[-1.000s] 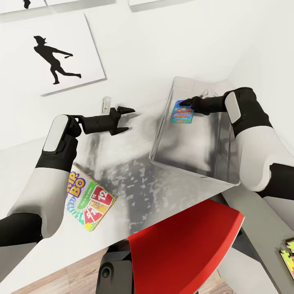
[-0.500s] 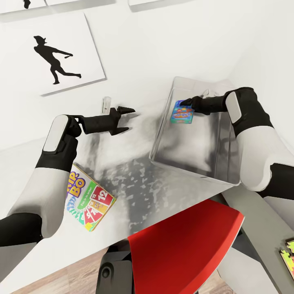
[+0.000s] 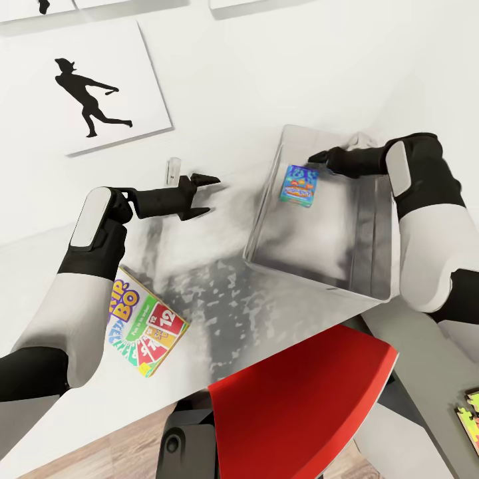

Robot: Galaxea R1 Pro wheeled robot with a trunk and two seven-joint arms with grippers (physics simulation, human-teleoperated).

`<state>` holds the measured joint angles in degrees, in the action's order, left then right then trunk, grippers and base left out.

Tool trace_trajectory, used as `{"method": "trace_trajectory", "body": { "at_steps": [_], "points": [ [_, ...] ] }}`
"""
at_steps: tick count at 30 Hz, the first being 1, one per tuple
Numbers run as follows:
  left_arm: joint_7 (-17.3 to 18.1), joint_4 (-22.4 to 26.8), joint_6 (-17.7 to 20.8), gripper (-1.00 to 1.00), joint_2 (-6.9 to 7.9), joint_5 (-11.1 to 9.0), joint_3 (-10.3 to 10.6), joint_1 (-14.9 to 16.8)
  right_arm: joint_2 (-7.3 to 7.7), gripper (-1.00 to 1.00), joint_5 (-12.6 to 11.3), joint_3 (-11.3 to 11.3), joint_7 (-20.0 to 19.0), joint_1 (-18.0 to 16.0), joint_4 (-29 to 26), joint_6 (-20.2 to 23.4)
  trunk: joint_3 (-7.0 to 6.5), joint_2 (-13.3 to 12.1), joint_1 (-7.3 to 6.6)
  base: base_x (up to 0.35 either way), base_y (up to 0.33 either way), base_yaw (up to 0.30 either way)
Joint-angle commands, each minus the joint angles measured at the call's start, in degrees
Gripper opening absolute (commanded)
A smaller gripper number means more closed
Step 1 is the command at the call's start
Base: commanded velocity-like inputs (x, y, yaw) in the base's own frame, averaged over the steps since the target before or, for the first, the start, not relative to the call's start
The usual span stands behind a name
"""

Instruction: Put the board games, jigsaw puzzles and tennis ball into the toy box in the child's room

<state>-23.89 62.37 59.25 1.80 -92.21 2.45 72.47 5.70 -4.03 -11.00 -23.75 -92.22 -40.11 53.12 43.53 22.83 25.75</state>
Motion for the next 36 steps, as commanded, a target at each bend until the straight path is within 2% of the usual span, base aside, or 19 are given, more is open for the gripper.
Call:
{"method": "trace_trajectory", "body": {
  "at_steps": [1, 2, 5, 12, 21, 27, 32, 36],
  "points": [
    [-0.56, 0.03, -0.02, 1.0, 0.04, -0.6, 0.09, 0.04, 0.44, 1.0, -0.13, -0.1, 0.16, 0.05, -0.85, 0.37, 0.07, 0.09, 0.03, 0.0, 0.0, 0.0],
    [-0.56, 0.03, -0.02, 1.0, 0.04, -0.6, 0.09, 0.04, 0.44, 1.0, -0.13, -0.1, 0.16, 0.05, -0.85, 0.37, 0.07, 0.09, 0.03, 0.0, 0.0, 0.0],
    [-0.55, 0.03, -0.02, 1.0, 0.04, -0.6, 0.1, 0.04, 1.68, 1.0, 1.17, -0.13, 0.2, 0.21, -2.5, 0.43, 0.07, 0.09, 0.03, 0.0, 0.0, 0.0],
    [-0.54, 0.03, -0.02, 1.0, 0.04, -0.6, 0.09, 0.04, 2.58, 1.0, 2.74, -0.15, 0.17, 0.32, -4.19, 1.04, 0.07, 0.09, 0.03, 0.0, 0.0, 0.0],
    [-0.54, 0.03, -0.02, 1.0, 0.03, -0.6, 0.08, -0.01, 2.35, 1.0, 3.24, -0.11, 0.11, 0.77, -9.42, 6.1, 0.07, 0.09, 0.03, 0.0, 0.0, 0.0],
    [-0.54, 0.03, -0.02, 1.0, 0.02, -0.6, 0.09, -0.05, 2.01, 1.0, 3.26, -0.14, 0.05, 2.09, -13.16, 6.89, 0.07, 0.09, 0.03, 0.0, 0.0, 0.0],
    [-0.54, 0.06, -0.02, 1.0, 0.03, -0.6, 0.09, -0.12, 1.84, 1.0, 3.12, -0.16, -0.1, 4.17, -17.63, 6.89, 0.07, 0.09, 0.03, 0.0, 0.0, 0.0],
    [-0.57, 0.35, -0.02, 1.0, 0.04, -0.6, 0.09, -0.25, 1.83, 1.0, 2.99, -0.21, -0.21, 7.08, -24.08, 6.89, 0.07, 0.09, 0.03, 0.0, 0.0, 0.0]
  ]
}}
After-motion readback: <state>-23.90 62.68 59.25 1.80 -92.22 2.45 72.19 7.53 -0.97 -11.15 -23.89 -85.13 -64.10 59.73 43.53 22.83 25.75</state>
